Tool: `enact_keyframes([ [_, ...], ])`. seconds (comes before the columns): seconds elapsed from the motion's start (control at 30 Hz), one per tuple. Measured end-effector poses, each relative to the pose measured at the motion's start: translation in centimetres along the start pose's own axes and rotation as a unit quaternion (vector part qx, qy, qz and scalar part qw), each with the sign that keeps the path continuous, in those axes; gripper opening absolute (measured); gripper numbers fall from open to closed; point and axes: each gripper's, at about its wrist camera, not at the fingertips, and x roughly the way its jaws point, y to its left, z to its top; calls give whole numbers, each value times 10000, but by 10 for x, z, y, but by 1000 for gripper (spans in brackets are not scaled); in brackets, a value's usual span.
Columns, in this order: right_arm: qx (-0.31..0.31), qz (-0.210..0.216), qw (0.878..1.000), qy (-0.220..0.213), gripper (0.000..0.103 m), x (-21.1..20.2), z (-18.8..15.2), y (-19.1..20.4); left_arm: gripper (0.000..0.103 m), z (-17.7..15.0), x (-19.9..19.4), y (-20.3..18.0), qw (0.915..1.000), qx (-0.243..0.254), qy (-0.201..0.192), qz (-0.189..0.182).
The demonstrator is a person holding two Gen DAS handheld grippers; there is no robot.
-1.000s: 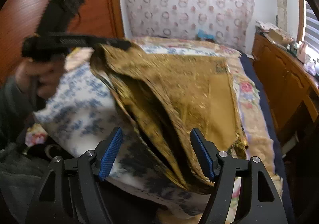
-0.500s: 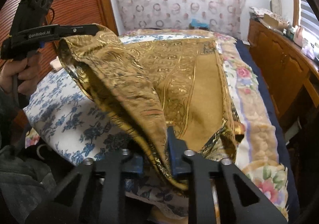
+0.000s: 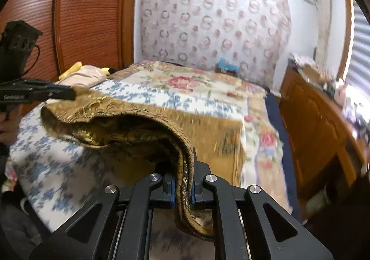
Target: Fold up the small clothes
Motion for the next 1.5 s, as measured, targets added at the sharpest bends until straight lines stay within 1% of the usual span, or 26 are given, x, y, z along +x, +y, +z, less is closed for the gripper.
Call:
enact_keyframes([
  [0.03, -56, -3, 10000, 4, 6, 6, 5, -1, 12, 0, 0, 4, 10000, 19, 9, 8],
  [0.07, -136, -10, 9999, 23, 6, 16, 10, -1, 24, -1, -1, 7, 10000, 42, -3, 53],
  [0.1, -190, -24, 9998, 49, 6, 24, 13, 0, 32, 0, -2, 10, 9999, 66, -32, 156],
  [0.13, -255, -26, 9996, 110, 6, 37, 18, -1, 46, 0, -4, 16, 9994, 108, -97, 300],
  [0.2, -328, -17, 9993, 190, 6, 54, 21, -4, 52, 3, -4, 24, 9992, 123, -109, 351],
  [0.23, -373, -9, 9990, 236, 6, 62, 23, -5, 60, 4, -1, 31, 9992, 118, -64, 364],
  [0.27, -422, -2, 9987, 290, 6, 73, 24, -7, 62, 5, 3, 37, 9992, 141, -6, 380],
  [0.37, -516, 30, 9978, 409, 6, 99, 27, -12, 62, 3, 17, 52, 9986, 185, 177, 462],
  [0.6, -592, 218, 9961, 613, 6, 142, 31, -20, 62, -7, 60, 83, 9964, -8, 728, 436],
  [0.7, -411, 280, 9964, 685, 15, 152, 33, -26, 62, -7, 72, 84, 9956, 21, 894, 289],
  [0.73, -334, 266, 9966, 708, 23, 155, 35, -30, 62, -6, 76, 84, 9951, 48, 943, 297],
  [0.77, -212, 226, 9970, 715, 34, 156, 36, -35, 62, -5, 78, 84, 9949, 66, 965, 299],
  [0.87, 242, 174, 9975, 641, 42, 154, 45, -56, 62, 1, 86, 84, 9947, 76, 985, 275],
  [0.93, 362, 93, 9977, 572, 47, 150, 51, -66, 62, 6, 91, 85, 9945, 78, 1003, 309],
  [0.97, 390, -12, 9979, 526, 48, 146, 53, -71, 62, 8, 94, 87, 9944, 71, 1003, 339],
  [1.03, 490, -60, 9976, 482, 48, 138, 55, -81, 62, 14, 99, 89, 9944, 26, 989, 374],
  [1.2, 753, 67, 9959, 488, 53, 114, 46, -97, 62, 27, 110, 92, 9947, 29, 947, 386],
  [1.3, 825, 100, 9946, 614, 55, 107, 35, -101, 62, 33, 120, 96, 9945, 24, 948, 450],
  [1.33, 810, 152, 9940, 714, 55, 107, 30, -101, 62, 33, 123, 98, 9942, 8, 963, 485],
  [1.4, 750, 172, 9930, 894, 55, 114, 24, -99, 62, 32, 129, 102, 9934, -56, 1005, 541],
  [1.5, 723, 213, 9917, 1040, 54, 124, 20, -101, 62, 28, 133, 107, 9928, -128, 1060, 548],
])
